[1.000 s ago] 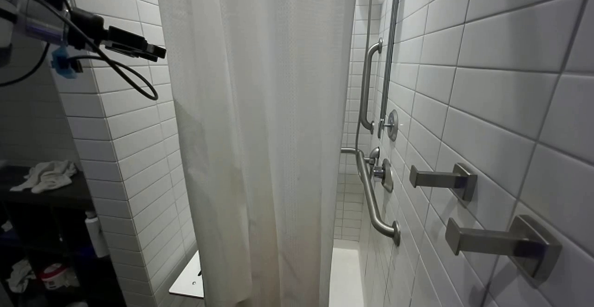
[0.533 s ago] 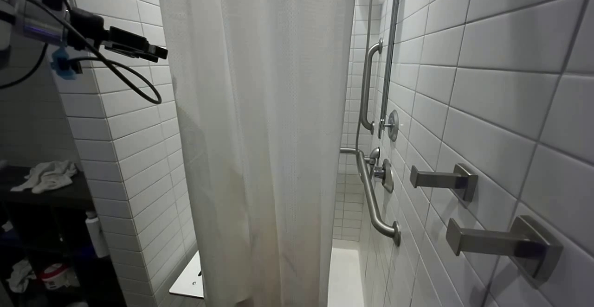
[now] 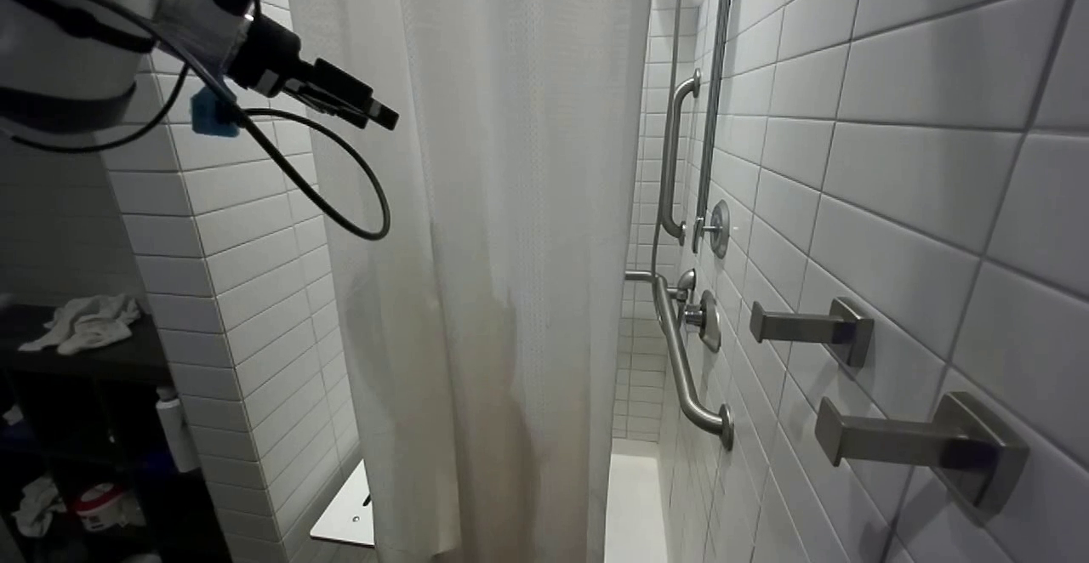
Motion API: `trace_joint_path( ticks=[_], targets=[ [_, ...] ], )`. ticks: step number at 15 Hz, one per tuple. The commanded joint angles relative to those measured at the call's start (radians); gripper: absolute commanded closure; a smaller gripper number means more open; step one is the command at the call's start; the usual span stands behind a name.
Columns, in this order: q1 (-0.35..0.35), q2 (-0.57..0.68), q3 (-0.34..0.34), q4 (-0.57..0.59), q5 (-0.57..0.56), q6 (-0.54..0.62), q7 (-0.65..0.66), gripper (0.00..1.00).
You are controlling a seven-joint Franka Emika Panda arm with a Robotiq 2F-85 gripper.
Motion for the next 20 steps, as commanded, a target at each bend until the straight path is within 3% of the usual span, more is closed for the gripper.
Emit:
trace_joint_path(
  ticks=[1,2,3,8,11,13,16,20],
  targets=[
    [-0.023,0.097,-0.057,0.061,0.237,0.035,-0.187,0.0],
    [-0.028,0.111,-0.058,0.072,0.331,0.02,-0.252,0.0],
    [0.022,0.132,-0.094,0.097,0.424,-0.027,-0.307,0.0],
    [0.101,0.2,-0.151,0.2,0.876,-0.144,-0.562,0.0],
    [0.067,0.231,-0.126,0.259,1.141,-0.234,-0.645,0.0],
    [-0.018,0.256,-0.065,0.288,1.298,-0.266,-0.633,0.0],
    [-0.116,0.296,0.008,0.323,1.391,-0.284,-0.541,0.0],
    [-0.195,0.33,0.083,0.345,1.41,-0.299,-0.405,0.0]
  ],
)
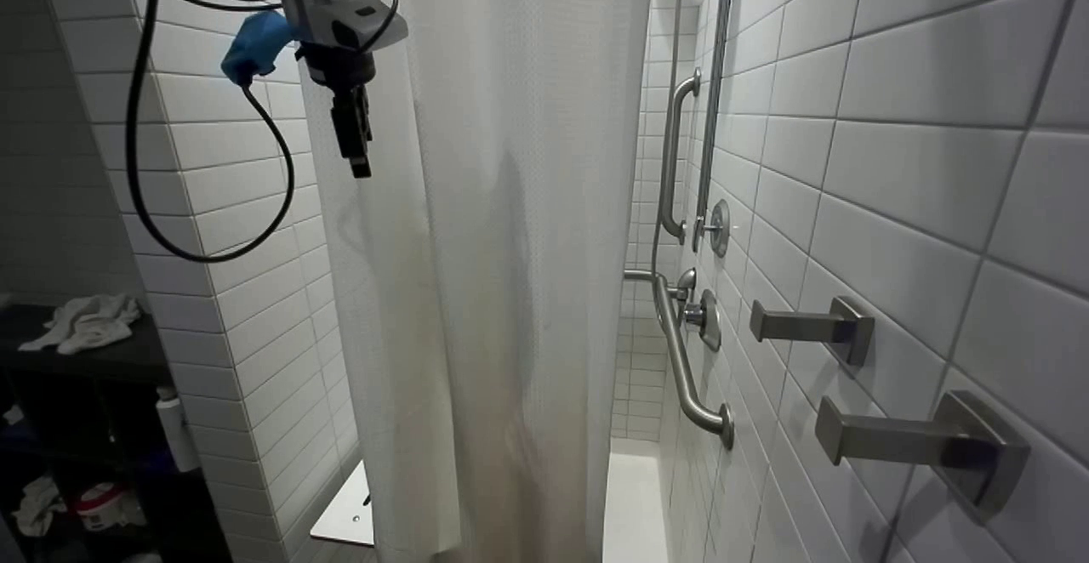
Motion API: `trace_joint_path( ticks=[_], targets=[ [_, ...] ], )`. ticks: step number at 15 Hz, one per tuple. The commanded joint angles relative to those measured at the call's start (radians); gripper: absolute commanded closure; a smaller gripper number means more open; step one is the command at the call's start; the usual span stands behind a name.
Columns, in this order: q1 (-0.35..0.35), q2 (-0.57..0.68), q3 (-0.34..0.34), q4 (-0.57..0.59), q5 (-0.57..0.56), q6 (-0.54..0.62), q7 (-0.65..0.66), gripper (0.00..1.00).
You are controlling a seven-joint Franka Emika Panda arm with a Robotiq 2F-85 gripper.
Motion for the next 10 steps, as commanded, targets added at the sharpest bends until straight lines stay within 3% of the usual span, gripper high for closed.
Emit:
trace_joint_path(
  ticks=[1,4,10],
  targets=[
    [-0.062,0.056,0.067,0.059,0.019,-0.064,0.115,0.0],
    [-0.052,0.092,0.061,0.109,0.067,-0.174,0.163,0.0],
    [-0.056,0.173,-0.003,0.224,0.301,-0.376,0.174,0.0]
  ],
)
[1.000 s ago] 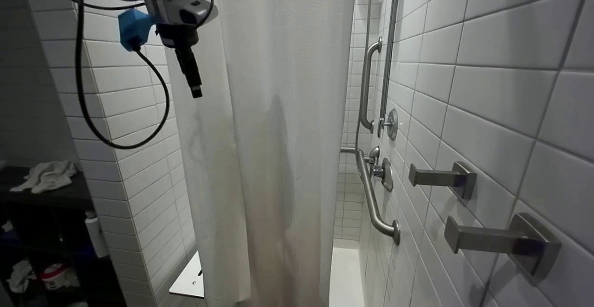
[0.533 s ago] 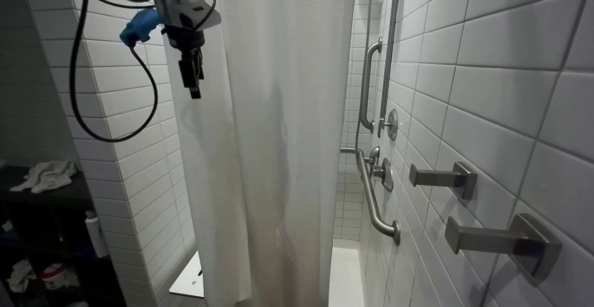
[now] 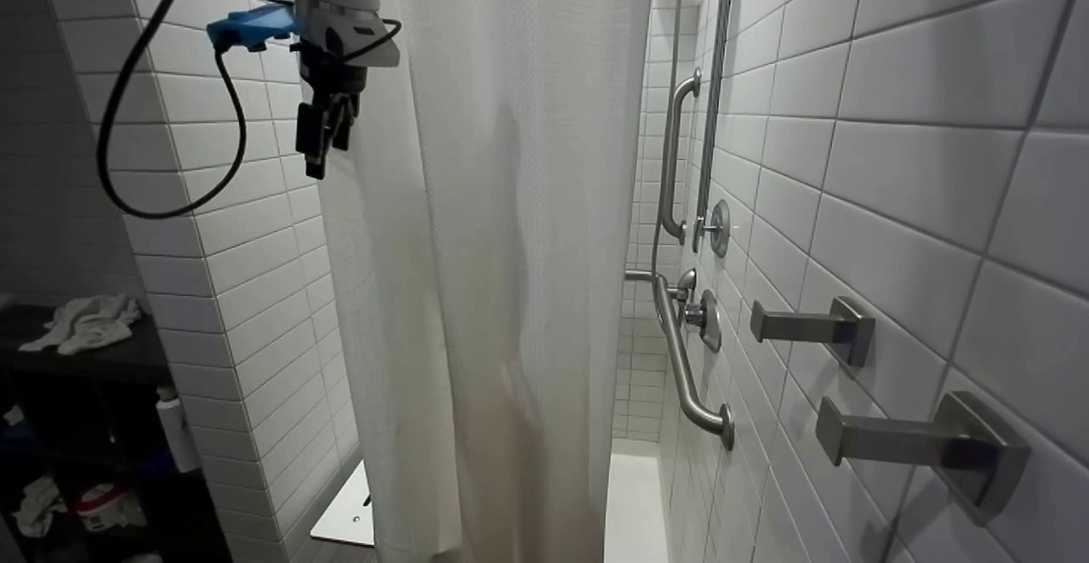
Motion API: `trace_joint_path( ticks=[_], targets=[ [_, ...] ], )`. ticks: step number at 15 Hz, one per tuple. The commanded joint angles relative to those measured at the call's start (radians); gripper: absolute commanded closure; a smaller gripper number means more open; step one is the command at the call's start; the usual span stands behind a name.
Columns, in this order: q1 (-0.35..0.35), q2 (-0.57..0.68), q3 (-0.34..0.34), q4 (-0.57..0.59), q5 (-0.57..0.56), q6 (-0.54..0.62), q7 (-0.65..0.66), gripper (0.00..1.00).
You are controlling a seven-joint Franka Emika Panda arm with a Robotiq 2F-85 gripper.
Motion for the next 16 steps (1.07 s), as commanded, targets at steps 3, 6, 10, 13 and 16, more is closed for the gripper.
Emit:
trace_joint_path(
  ticks=[3,6,10,13,16],
  targets=[
    [-0.037,0.072,-0.05,0.088,0.157,-0.054,0.035,0.0],
    [-0.06,0.077,-0.058,0.083,0.19,-0.033,0.047,0.0],
    [-0.06,0.114,-0.061,0.115,0.21,-0.087,0.038,0.0],
    [-0.057,0.149,-0.064,0.159,0.236,-0.135,0.026,0.0],
    [-0.065,0.179,-0.075,0.199,0.288,-0.124,0.006,0.0]
  ],
)
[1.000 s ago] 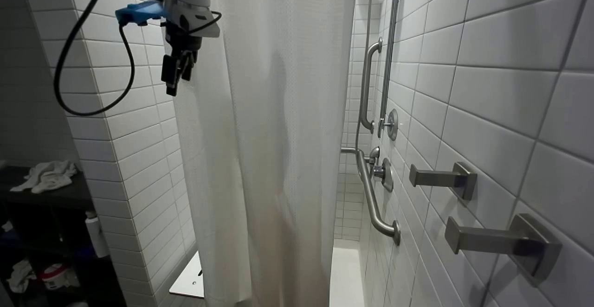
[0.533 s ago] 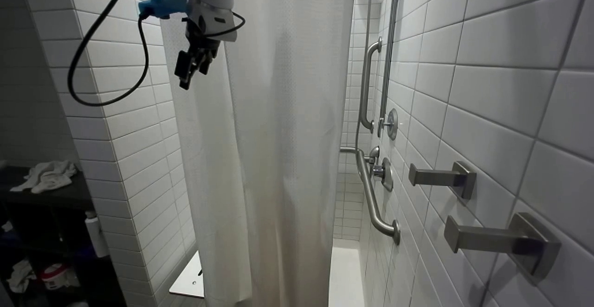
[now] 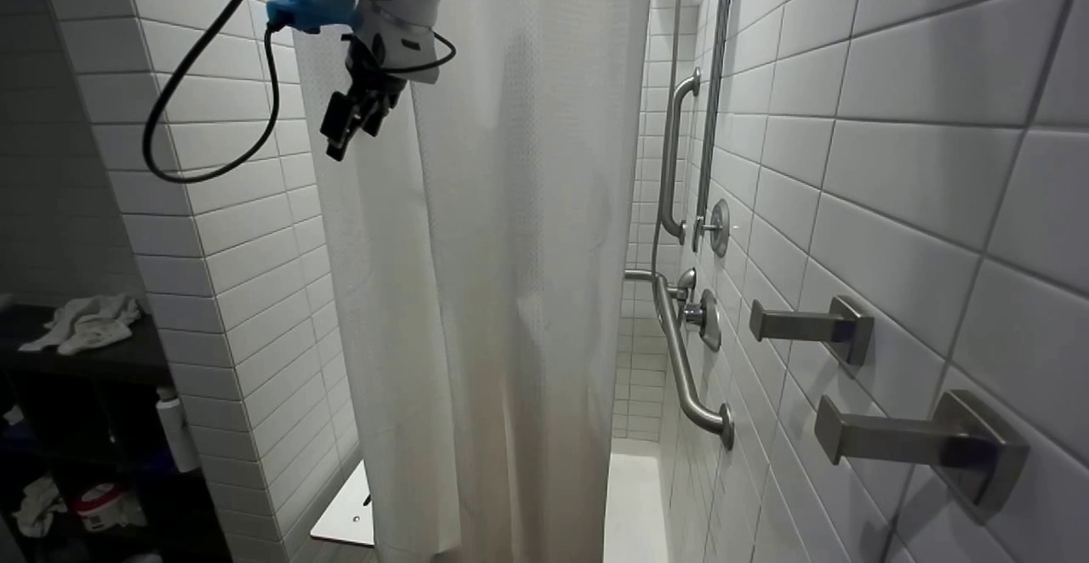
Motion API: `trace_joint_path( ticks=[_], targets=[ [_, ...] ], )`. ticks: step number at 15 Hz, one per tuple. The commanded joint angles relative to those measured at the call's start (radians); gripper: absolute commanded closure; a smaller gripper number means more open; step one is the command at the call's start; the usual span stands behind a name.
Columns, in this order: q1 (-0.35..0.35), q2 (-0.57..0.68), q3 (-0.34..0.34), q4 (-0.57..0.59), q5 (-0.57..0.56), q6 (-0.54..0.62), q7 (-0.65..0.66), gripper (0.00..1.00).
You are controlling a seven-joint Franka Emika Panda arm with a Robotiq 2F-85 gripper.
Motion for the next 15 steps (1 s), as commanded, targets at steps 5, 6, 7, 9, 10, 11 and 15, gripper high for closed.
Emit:
trace_joint_path(
  ticks=[5,6,7,9,10,11,15],
  targets=[
    [-0.028,0.091,-0.05,0.124,0.175,-0.044,-0.1,0.0],
    [-0.032,0.098,-0.056,0.132,0.194,-0.056,-0.108,0.0],
    [-0.034,0.113,-0.058,0.145,0.207,-0.069,-0.111,0.0],
    [-0.037,0.134,-0.058,0.163,0.215,-0.094,-0.099,0.0],
    [-0.036,0.14,-0.051,0.166,0.206,-0.097,-0.081,0.0],
    [-0.033,0.143,-0.044,0.165,0.193,-0.097,-0.069,0.0],
    [-0.015,0.169,-0.008,0.167,0.157,-0.083,-0.007,0.0]
  ],
)
